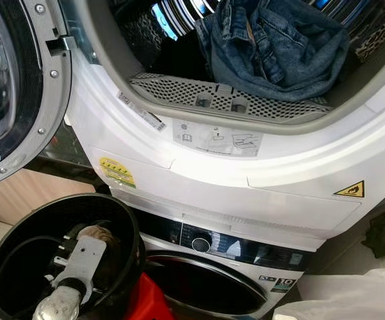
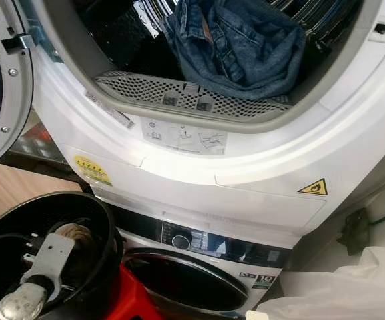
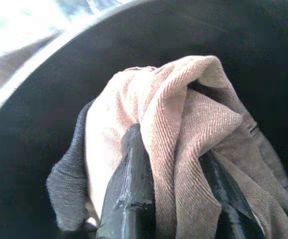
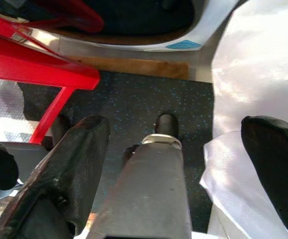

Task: Clothes washing

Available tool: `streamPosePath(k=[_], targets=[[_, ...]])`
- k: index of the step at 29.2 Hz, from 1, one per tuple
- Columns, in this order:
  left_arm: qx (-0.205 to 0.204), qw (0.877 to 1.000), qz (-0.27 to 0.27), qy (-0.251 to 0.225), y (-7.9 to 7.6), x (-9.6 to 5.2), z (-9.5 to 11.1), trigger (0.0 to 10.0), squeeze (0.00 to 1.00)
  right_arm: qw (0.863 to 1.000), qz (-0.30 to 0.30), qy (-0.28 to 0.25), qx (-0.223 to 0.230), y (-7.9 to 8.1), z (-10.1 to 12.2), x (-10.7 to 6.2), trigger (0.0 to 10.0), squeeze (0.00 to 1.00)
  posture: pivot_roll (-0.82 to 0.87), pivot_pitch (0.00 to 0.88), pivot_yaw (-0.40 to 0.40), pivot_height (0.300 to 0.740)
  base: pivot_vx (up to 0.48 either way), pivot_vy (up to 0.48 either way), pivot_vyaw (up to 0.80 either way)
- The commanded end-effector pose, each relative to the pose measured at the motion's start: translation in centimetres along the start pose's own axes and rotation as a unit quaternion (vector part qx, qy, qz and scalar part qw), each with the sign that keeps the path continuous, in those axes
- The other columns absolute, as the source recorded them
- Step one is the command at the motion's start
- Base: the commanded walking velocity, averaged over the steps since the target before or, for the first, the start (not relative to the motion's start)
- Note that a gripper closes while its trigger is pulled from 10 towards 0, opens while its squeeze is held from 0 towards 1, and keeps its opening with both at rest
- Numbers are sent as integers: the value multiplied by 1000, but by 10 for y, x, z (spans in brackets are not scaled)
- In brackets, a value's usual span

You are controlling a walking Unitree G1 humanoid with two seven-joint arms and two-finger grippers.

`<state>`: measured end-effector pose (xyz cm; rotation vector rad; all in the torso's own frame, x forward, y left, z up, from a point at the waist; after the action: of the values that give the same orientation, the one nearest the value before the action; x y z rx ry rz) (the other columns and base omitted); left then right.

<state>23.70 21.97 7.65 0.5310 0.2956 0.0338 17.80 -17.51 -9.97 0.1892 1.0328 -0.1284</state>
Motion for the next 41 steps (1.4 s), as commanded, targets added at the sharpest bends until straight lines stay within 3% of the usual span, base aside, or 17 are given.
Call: streamPosePath(k=[1,5,16,19,23,25,27,29,38,41], targets=[[3,996,77,-39,23,-5,16,0,0,1000,2,4,2,1,-1,0,10000,0,53,52,32,740,0,0,0],[13,988,125,-87,32,-12,33,0,0,1000,6,1,-2,3,2,1,10000,0,68,47,30,740,0,0,0],[34,967,136,-211,31,-24,70,0,0,1000,10,-7,2,7,9,1,10000,0,75,42,34,740,0,0,0],[64,947,150,-279,33,-32,89,0,0,1000,11,-6,4,8,8,1,10000,0,77,38,39,740,0,0,0],[66,943,146,-290,32,-33,91,0,0,1000,12,-6,5,9,7,1,10000,0,78,37,41,740,0,0,0],[18,954,90,-285,19,-30,85,0,0,1000,13,-5,6,10,7,1,10000,0,77,36,42,740,0,0,0],[-49,957,41,-281,5,-29,80,0,0,1000,14,-6,5,10,7,1,10000,0,75,35,44,740,0,0,0],[-78,954,33,-287,1,-29,81,0,0,1000,13,-7,8,9,7,1,10000,0,72,33,46,740,0,0,0],[-49,935,27,-351,1,-36,100,0,0,1000,17,-10,12,11,8,2,10000,0,75,31,49,740,0,0,0],[-68,932,12,-357,-1,-38,99,0,0,1000,19,-11,12,13,9,2,10000,0,76,30,49,740,0,0,0]])
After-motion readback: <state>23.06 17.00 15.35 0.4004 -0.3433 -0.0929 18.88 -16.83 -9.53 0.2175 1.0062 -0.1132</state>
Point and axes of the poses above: a point about 5 cm out from each wrist's last joint towards the gripper, its own x axis pointing out of the wrist towards the gripper, its own z axis along the axis of the wrist's last joint, y = z × x, the point moved 1 cm from there along x, pointing out of the wrist towards the gripper, and after that the axes turned 6 degrees about x, right-handed, at the moved point
